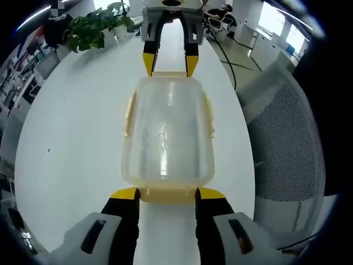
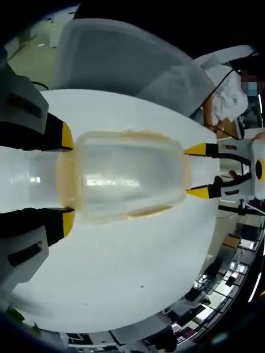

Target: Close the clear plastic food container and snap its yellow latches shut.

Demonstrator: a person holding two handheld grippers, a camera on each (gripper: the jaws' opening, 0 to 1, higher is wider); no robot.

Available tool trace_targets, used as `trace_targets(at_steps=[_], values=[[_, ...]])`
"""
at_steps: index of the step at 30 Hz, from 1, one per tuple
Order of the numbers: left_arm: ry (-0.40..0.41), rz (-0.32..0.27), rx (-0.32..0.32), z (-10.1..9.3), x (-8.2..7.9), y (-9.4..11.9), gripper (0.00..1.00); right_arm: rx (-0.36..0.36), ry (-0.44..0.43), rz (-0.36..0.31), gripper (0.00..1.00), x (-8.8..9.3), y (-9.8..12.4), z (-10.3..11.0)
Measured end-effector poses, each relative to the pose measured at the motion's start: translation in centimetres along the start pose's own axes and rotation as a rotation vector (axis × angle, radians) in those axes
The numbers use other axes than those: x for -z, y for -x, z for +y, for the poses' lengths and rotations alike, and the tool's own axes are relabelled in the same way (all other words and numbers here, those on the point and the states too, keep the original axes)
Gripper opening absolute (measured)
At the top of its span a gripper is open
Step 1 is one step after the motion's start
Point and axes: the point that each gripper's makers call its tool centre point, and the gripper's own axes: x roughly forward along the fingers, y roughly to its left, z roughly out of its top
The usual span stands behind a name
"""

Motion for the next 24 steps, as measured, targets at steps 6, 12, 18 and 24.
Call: trace_targets(at_steps=[6,12,18,24], values=[[-0.006,0.0,0.003,0.0,-0.9,-0.5,0.39,0.0,-0.013,0.0,0.39,1.0,0.4,0.1],[-0.01,-0.001,0.003,0.0,-1.8,-0.9,0.39,0.005,-0.013,0.002,0.39,2.0,0.7,0.0],[-0.009,-0.002,0.003,0.0,-2.6,-1.3,0.39,0.011,-0.015,0.001,0.39,2.7,1.1,-0.1],[-0.01,-0.003,0.004,0.0,-3.5,-1.9,0.39,0.012,-0.017,0.006,0.39,3.7,1.3,-0.2]])
